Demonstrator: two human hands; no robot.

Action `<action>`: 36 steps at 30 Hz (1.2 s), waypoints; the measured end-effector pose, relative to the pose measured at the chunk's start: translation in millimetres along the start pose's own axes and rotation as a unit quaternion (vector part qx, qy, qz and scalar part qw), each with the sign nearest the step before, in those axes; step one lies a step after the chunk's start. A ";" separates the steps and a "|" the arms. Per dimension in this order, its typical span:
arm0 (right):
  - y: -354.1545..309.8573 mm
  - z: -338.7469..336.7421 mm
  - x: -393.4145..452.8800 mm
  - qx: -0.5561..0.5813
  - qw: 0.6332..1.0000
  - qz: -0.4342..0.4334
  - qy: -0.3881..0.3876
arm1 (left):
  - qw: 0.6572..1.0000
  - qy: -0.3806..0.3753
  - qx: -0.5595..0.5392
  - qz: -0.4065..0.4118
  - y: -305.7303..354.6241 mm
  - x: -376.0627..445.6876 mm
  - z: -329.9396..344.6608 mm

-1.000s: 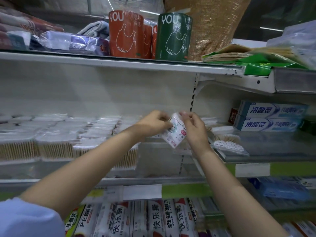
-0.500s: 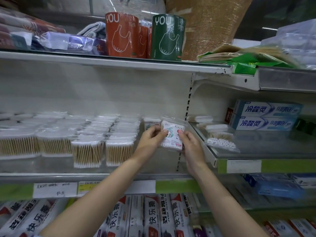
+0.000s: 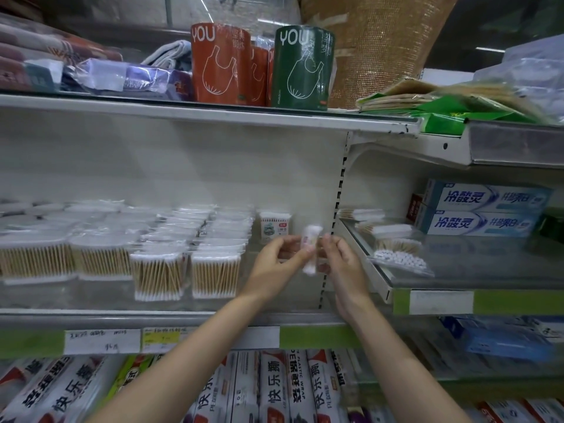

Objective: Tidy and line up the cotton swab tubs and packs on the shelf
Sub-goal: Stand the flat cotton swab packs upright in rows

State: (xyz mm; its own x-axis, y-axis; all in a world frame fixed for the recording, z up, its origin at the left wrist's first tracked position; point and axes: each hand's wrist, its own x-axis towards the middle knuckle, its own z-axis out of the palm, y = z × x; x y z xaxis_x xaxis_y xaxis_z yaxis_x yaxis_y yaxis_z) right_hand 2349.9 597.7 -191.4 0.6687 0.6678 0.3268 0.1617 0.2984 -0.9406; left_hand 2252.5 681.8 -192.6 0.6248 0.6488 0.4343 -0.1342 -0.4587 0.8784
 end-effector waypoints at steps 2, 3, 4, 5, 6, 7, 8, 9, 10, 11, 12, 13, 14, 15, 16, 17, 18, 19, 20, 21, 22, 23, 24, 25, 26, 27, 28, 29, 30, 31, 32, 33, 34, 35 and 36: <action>-0.5 -0.1 -1.4 -0.014 1.000 -0.002 -0.006 | 1.000 -0.013 0.012 0.003 0.3 0.5 -0.4; 0.8 -0.8 -1.0 -0.028 1.000 -0.008 0.001 | 1.000 -0.016 0.000 0.003 0.3 0.9 -1.0; 1.4 -1.2 -0.7 -0.037 0.999 -0.011 0.009 | 0.999 -0.021 -0.032 -0.007 0.2 1.2 -2.0; 1.5 -1.7 -0.5 -0.037 0.999 -0.011 0.011 | 0.996 -0.029 -0.081 -0.030 0.7 1.4 -2.8; 1.3 -1.4 -0.4 -0.031 0.999 -0.007 0.008 | 0.989 -0.038 -0.134 -0.057 1.4 2.1 -3.6; 2.2 -1.5 0.1 -0.019 1.000 -0.001 0.002 | 0.978 -0.047 -0.187 -0.079 0.9 2.6 -4.6; 2.1 -1.7 -0.1 -0.009 1.000 0.006 -0.005 | 0.969 -0.054 -0.225 -0.092 1.0 3.1 -5.4; 1.8 -1.7 -0.4 -0.005 1.000 0.010 -0.012 | 0.961 -0.060 -0.250 -0.102 0.9 3.5 -6.1; 0.3 -1.2 -1.3 -0.003 1.000 0.012 -0.017 | 0.955 -0.064 -0.267 -0.109 0.9 3.9 -6.6; 0.3 -1.1 -1.6 -0.003 1.000 0.012 -0.020 | 0.951 -0.066 -0.280 -0.115 1.7 3.6 -7.1; -0.1 -0.7 -2.3 -0.001 1.000 0.014 -0.020 | 0.948 -0.065 -0.286 -0.120 1.8 3.5 -7.5; -0.3 -0.3 -2.7 0.000 1.000 0.014 -0.019 | 0.947 -0.061 -0.291 -0.123 1.9 3.3 -7.4; -0.9 -0.1 -3.3 0.000 1.000 0.014 -0.018 | 0.947 -0.057 -0.291 -0.124 1.3 3.1 -7.7; -0.3 -0.4 -3.3 -0.002 1.000 0.014 -0.017 | 0.947 -0.052 -0.290 -0.126 1.5 2.7 -7.6; -0.7 -0.3 -3.7 -0.004 1.000 0.013 -0.016 | 0.949 -0.045 -0.286 -0.127 1.3 2.6 -7.7; -0.5 -0.5 -3.7 -0.007 1.000 0.010 -0.016 | 0.951 -0.039 -0.280 -0.124 1.2 2.3 -8.0; -0.5 -0.5 -4.0 -0.007 1.000 0.009 -0.017 | 0.954 -0.032 -0.272 -0.120 0.6 2.2 -8.4; 1.1 -1.1 -3.2 -0.008 1.000 0.006 -0.018 | 0.956 -0.026 -0.268 -0.116 0.8 2.0 -8.9; 1.7 -1.3 -2.9 -0.010 1.000 0.004 -0.018 | 0.956 -0.022 -0.270 -0.112 0.8 2.0 -9.6; 2.5 -1.5 -2.1 -0.013 1.000 0.002 -0.016 | 0.954 -0.018 -0.278 -0.109 0.8 2.2 -10.2; 2.9 -1.7 -1.7 -0.016 1.000 0.001 -0.015 | 0.954 -0.016 -0.281 -0.103 1.0 2.1 -10.8; 3.8 -1.8 -0.7 -0.017 1.000 -0.001 -0.014 | 0.956 -0.015 -0.277 -0.095 1.1 2.2 -11.1; 4.0 -1.7 -0.7 -0.015 1.000 -0.001 -0.013 | 0.959 -0.014 -0.269 -0.086 0.7 2.1 -11.4; 4.6 -1.4 -0.1 -0.010 1.000 0.001 -0.015 | 0.962 -0.010 -0.261 -0.078 0.6 1.9 -11.6; 4.4 -0.7 -0.3 -0.001 1.000 0.006 -0.019 | 0.965 -0.009 -0.253 -0.072 1.7 1.0 -12.0; 4.7 -0.3 -0.2 0.007 1.000 0.010 -0.025 | 0.966 -0.014 -0.248 -0.069 4.4 -0.3 -12.0; 5.0 -0.4 -0.2 0.015 0.999 0.015 -0.031 | 0.967 -0.022 -0.245 -0.066 6.2 -1.1 -11.9; 5.2 -0.7 -0.1 0.022 0.999 0.016 -0.039 | 0.967 -0.032 -0.245 -0.064 7.5 -1.8 -11.9; 4.5 -0.7 -0.8 0.030 0.998 0.015 -0.048 | 0.966 -0.041 -0.247 -0.061 8.1 -1.6 -11.8; 4.0 -0.7 -1.4 0.035 0.998 0.014 -0.058 | 0.965 -0.045 -0.252 -0.058 9.5 -1.6 -11.7; 3.7 -0.6 -2.3 0.034 0.997 0.016 -0.067 | 0.965 -0.048 -0.252 -0.052 10.6 -2.2 -11.6; 3.8 -0.3 -2.6 0.028 0.997 0.021 -0.072 | 0.968 -0.050 -0.240 -0.046 10.8 -2.7 -11.3; 3.2 0.2 -3.2 0.020 0.997 0.025 -0.072 | 0.973 -0.052 -0.221 -0.038 10.6 -2.9 -10.7; 3.2 0.7 -2.7 0.013 0.997 0.028 -0.066 | 0.977 -0.055 -0.205 -0.032 11.1 -3.6 -10.1; 2.8 1.0 -2.0 0.011 0.998 0.030 -0.059 | 0.979 -0.055 -0.193 -0.031 11.9 -4.4 -9.4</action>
State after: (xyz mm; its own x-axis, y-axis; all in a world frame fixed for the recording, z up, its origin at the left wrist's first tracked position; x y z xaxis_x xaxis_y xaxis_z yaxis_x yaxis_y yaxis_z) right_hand 2348.2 597.8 -194.6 0.5872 0.7598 0.2790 0.1063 0.2693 -0.9572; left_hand 2241.0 679.2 -182.1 0.7173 0.5885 0.3731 -0.3612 -0.1438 0.9213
